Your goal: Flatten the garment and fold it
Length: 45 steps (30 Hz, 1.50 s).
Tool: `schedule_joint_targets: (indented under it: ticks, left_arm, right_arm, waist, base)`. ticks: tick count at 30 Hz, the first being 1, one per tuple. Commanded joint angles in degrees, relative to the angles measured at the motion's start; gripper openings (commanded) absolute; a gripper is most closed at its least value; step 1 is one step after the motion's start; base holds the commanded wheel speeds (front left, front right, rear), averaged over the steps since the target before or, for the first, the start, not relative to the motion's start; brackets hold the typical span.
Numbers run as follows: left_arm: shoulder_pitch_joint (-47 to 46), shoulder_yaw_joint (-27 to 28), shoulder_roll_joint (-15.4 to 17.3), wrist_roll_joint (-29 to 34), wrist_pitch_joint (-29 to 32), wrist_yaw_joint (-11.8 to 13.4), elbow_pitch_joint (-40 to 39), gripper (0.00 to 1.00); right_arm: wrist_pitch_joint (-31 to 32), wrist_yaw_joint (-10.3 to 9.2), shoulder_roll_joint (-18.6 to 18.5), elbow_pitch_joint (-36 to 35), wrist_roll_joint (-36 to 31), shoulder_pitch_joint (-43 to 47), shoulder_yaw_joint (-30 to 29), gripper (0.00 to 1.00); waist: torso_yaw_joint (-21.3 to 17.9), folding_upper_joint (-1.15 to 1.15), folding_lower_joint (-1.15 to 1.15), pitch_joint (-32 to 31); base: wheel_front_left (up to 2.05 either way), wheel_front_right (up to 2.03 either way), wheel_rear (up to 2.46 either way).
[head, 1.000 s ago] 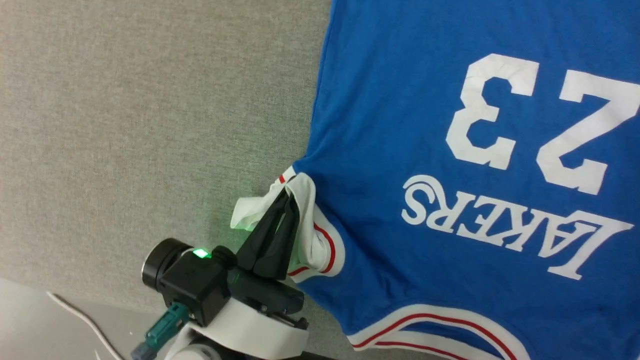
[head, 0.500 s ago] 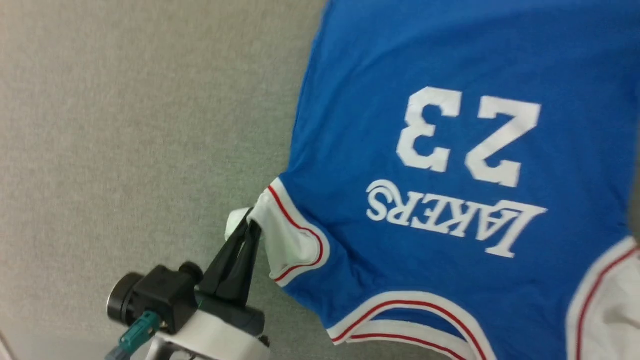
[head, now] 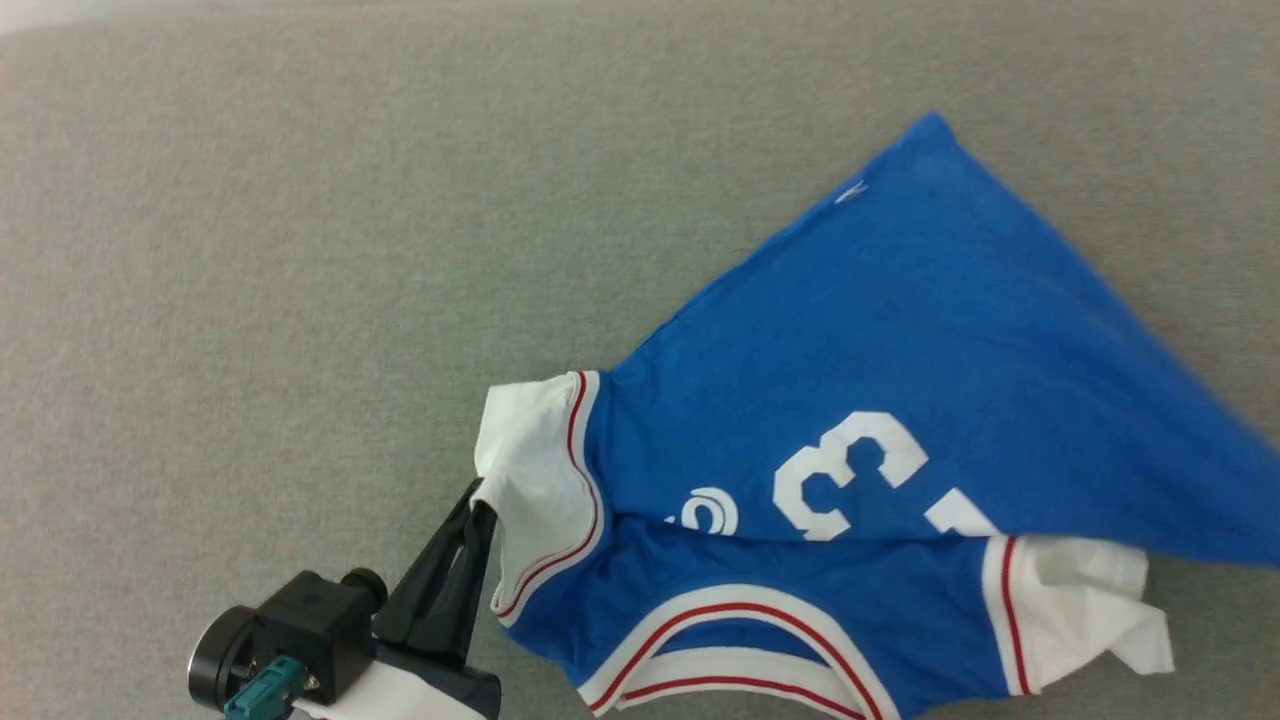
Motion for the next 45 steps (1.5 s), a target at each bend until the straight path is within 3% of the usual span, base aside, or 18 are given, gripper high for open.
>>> schedule_joint_targets:
  ticks: [1,5,10,14,15,16,17,21,26,29,32,37,45]
  left_arm:
    - [0.41,-0.07,0.32,0.01,0.12,0.43,-0.27,0.0]
    - [0.9,-0.19,0.43,-0.29,0.62,0.62,0.06,0.0]
    - [0.12,-0.68,0.25,-0.58,1.1,0.32,0.77,0.0]
    - [-0.99,-1.01,0.19,-0.75,1.35,-0.18,1.2,0.0]
    - [-1.27,-1.19,0.05,-0.81,1.34,-0.32,1.3,0.0]
    - [-1.47,-1.31,-0.13,-0.91,1.29,-0.38,1.36,0.0]
    - [-1.58,-1.4,-0.22,-0.96,1.3,-0.39,1.43,0.0]
    - [-1.59,-1.73,-0.45,-0.98,1.07,-0.36,1.22,0.0]
    - [-2.25,-2.36,-0.91,-0.23,0.56,-0.21,0.1,0.0]
    - [-3.43,-3.13,-1.5,0.53,0.27,-0.31,-0.54,0.0]
    - [-5.04,-4.0,-2.3,1.36,-0.15,-0.52,-0.78,0.0]
    - [-7.84,-5.3,-3.57,2.59,-0.75,-0.94,-0.61,0.0]
    - [-11.54,-7.32,-5.67,3.86,-1.73,-1.65,0.21,0.0]
  right_arm:
    - [-0.57,-0.05,0.3,-0.08,0.13,0.9,0.02,0.0]
    - [-7.21,-0.05,1.49,4.41,-3.46,6.18,4.76,0.0]
    - [-19.46,-0.05,1.76,18.14,-5.51,5.72,14.97,0.0]
    - [-26.41,-0.05,0.14,28.48,-8.1,2.32,18.44,0.0]
    - [-27.46,-0.05,-0.38,30.47,-8.58,1.66,18.82,0.16]
    - [-28.36,-0.05,-0.82,31.76,-8.6,1.02,19.05,0.76]
    - [-29.2,-0.05,-1.3,32.35,-8.4,0.48,18.89,1.0]
    - [-27.54,-0.05,-4.52,27.56,-7.21,0.96,18.91,1.0]
    - [-18.85,-0.05,-10.15,10.11,-3.16,0.78,15.76,1.0]
    - [-13.68,-0.05,-13.77,-0.26,-2.75,-3.22,14.31,1.0]
    - [-10.55,-0.05,-16.23,-3.86,-3.07,-10.81,15.96,1.0]
    - [-7.94,-0.05,-18.62,-0.41,-5.19,-25.34,23.97,1.0]
    - [-5.36,-0.05,-21.84,17.06,-7.45,-39.62,35.28,1.0]
  waist:
    - [-2.07,0.0,0.01,-2.26]
    - [-2.29,0.0,0.01,-2.96]
    - [-2.32,0.0,0.01,-3.8]
    - [-2.18,0.0,0.01,-4.42]
    - [-2.01,0.0,0.01,-4.67]
    - [-1.84,0.0,0.01,-4.91]
    - [-1.69,0.0,0.01,-5.11]
    - [-0.93,0.0,0.01,-5.22]
    - [0.15,0.0,0.01,-3.2]
    - [1.1,0.0,0.01,-1.13]
    - [2.29,0.0,0.01,1.43]
    - [4.33,0.0,0.01,6.12]
    - [8.56,0.0,0.01,12.16]
  base:
    - [0.0,0.0,0.0]
    - [0.0,0.0,0.0]
    - [0.0,0.0,0.0]
    - [0.0,0.0,0.0]
    - [0.0,0.0,0.0]
    - [0.0,0.0,0.0]
    - [0.0,0.0,0.0]
    - [0.0,0.0,0.0]
    - [0.0,0.0,0.0]
    - [0.0,0.0,0.0]
    - [0.0,0.0,0.0]
    - [0.0,0.0,0.0]
    - [0.0,0.0,0.0]
